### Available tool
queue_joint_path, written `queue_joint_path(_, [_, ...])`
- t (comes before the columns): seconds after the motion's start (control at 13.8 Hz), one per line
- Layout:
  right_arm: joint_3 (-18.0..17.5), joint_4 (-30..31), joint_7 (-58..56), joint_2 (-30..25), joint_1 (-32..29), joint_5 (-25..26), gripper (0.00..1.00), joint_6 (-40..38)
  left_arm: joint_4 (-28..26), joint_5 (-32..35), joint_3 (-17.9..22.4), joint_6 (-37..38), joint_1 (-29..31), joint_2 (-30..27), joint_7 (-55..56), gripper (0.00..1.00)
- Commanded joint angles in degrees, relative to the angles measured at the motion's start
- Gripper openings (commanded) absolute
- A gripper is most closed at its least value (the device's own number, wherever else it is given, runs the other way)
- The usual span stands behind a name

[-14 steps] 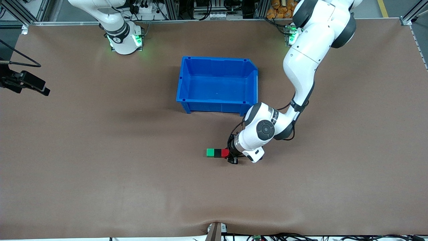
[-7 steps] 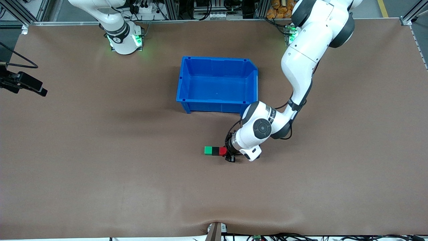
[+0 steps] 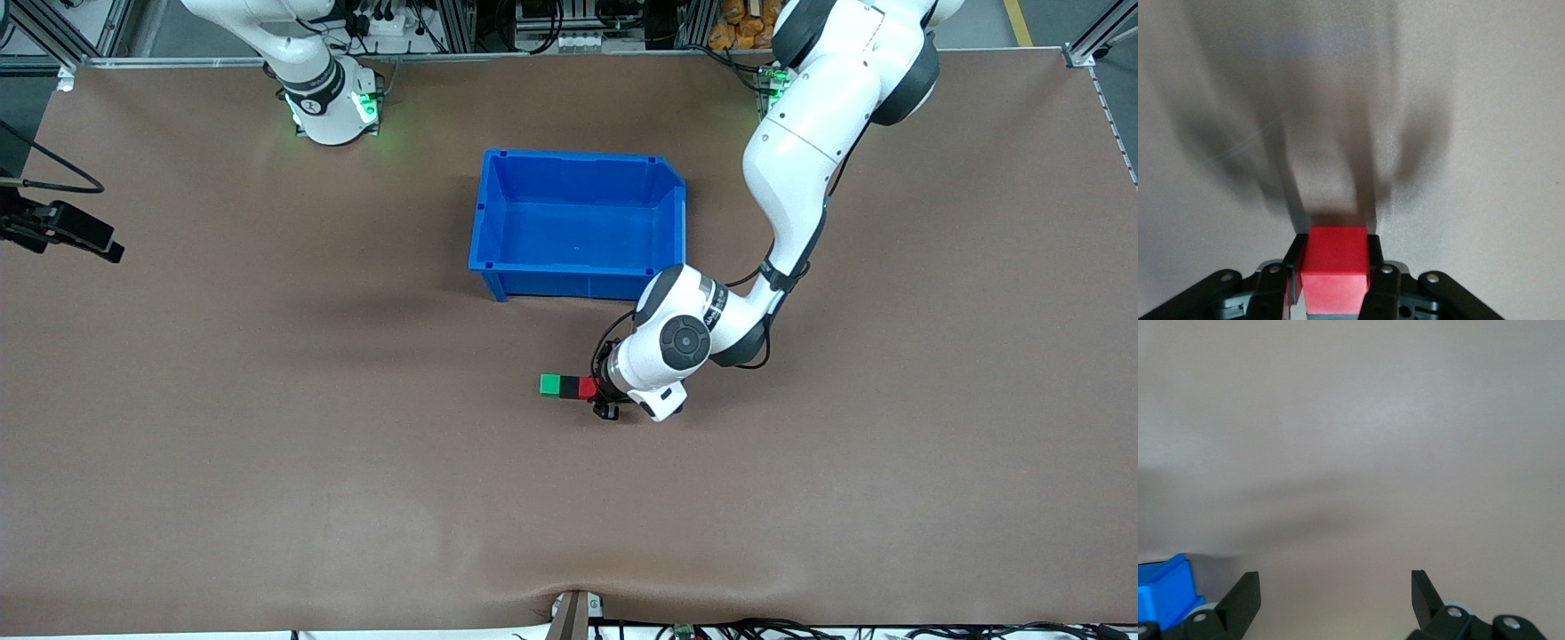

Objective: Attach green and red cubes to black cube
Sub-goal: 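Lower the red cube against the black cube's other side with the left gripper, then open the left gripper and raise it away from the cubes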

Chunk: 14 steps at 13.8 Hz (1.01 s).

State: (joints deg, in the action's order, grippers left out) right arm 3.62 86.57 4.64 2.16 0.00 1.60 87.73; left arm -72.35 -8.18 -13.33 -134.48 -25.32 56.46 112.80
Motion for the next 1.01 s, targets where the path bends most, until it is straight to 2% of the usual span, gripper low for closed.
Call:
queue_joint_path(0.0, [-0.8, -1.3, 0.2, 0.8, -0.2, 3.7, 1.0, -0.3, -0.4, -0.7, 0.3, 1.6, -0.2, -0.6, 1.0, 0.0])
queue_joint_path(0.14, [-0.8, -1.3, 0.3, 0.9, -0.4, 3.3, 1.0, -0.3, -0.3, -0.6, 0.3, 1.6, 0.1, -0.6, 1.0, 0.02])
queue_joint_path(0.22, [-0.8, -1.3, 0.4, 0.9, -0.5, 3.2, 1.0, -0.3, -0.2, -0.5, 0.3, 1.6, 0.3, -0.6, 1.0, 0.25])
queue_joint_path(0.29, [-0.8, -1.3, 0.4, 0.9, -0.4, 3.2, 1.0, -0.3, -0.2, -0.5, 0.3, 1.6, 0.4, -0.7, 1.0, 0.68])
queue_joint_path(0.36, [-0.8, -1.3, 0.5, 0.9, -0.4, 3.2, 1.0, -0.3, -0.2, -0.2, 0.4, 1.6, 0.4, -1.0, 0.9, 1.0])
queue_joint_path(0.51, [-0.8, -1.3, 0.5, 0.9, -0.3, 3.2, 1.0, -0.4, -0.2, -0.2, 0.6, 3.4, 0.7, -3.0, 0.8, 1.0])
queue_joint_path(0.72, [-0.8, -1.3, 0.5, 0.9, -0.3, 3.1, 1.0, -0.4, 0.0, 1.7, 0.9, 11.0, 3.2, -8.1, -1.2, 1.0])
queue_joint_path(0.94, [-0.8, -1.3, 0.5, 0.9, -0.3, 3.0, 1.0, -0.4, 0.0, 6.5, 0.8, 20.0, 7.7, -14.9, -13.2, 1.0])
